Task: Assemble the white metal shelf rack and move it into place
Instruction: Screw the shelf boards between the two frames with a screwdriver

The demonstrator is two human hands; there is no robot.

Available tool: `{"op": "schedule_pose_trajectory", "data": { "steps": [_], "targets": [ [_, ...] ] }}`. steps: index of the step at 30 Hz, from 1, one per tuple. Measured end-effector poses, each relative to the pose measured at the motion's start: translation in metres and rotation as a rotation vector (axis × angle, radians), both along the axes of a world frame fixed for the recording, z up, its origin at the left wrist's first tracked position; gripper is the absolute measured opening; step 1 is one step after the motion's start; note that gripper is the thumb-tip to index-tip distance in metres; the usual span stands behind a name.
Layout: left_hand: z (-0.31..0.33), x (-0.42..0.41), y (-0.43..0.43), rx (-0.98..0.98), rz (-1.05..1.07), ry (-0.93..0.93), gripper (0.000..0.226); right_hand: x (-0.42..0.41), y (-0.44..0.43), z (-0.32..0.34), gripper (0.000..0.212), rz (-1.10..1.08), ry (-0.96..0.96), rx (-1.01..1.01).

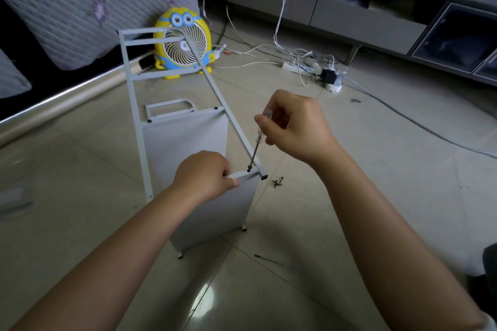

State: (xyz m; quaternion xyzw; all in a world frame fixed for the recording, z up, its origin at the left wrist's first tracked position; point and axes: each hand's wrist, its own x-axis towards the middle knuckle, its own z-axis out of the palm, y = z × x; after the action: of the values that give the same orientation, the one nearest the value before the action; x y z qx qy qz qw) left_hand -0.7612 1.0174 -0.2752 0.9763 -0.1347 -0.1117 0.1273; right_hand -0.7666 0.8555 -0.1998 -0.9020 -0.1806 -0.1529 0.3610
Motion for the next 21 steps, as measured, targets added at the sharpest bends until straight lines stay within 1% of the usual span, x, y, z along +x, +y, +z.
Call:
{"op": "schedule_pose_trajectory", "data": {
  "steps": [3, 5, 6, 10, 14, 17, 21],
  "targets": [
    [0.000, 0.000, 0.000, 0.015, -0.013, -0.006, 0.034, 0.003, 0.001, 0.005, 0.006, 0.058, 0.051, -0.104],
    [0.000, 0.000, 0.000, 0.009, -0.016, -0.005, 0.034, 0.002, 0.000, 0.010, 0.015, 0.115, 0.065, -0.197],
    [0.000, 0.000, 0.000, 0.004, -0.016, -0.006, 0.034, 0.002, -0.002, 0.013, 0.015, 0.147, 0.079, -0.207],
    [0.001, 0.000, -0.001, 0.014, -0.018, -0.014, 0.034, -0.003, -0.009, 0.018, 0.011, 0.295, 0.191, -0.161],
    [0.001, 0.001, -0.001, 0.016, -0.016, -0.017, 0.035, -0.002, -0.013, 0.018, 0.011, 0.325, 0.284, -0.135],
    [0.001, 0.001, -0.001, 0.015, -0.018, -0.017, 0.035, -0.002, -0.014, 0.017, 0.014, 0.325, 0.353, -0.075],
    [0.001, 0.001, 0.000, 0.007, -0.027, -0.016, 0.034, 0.000, -0.008, 0.012, 0.012, 0.238, 0.262, -0.020]
  ]
}}
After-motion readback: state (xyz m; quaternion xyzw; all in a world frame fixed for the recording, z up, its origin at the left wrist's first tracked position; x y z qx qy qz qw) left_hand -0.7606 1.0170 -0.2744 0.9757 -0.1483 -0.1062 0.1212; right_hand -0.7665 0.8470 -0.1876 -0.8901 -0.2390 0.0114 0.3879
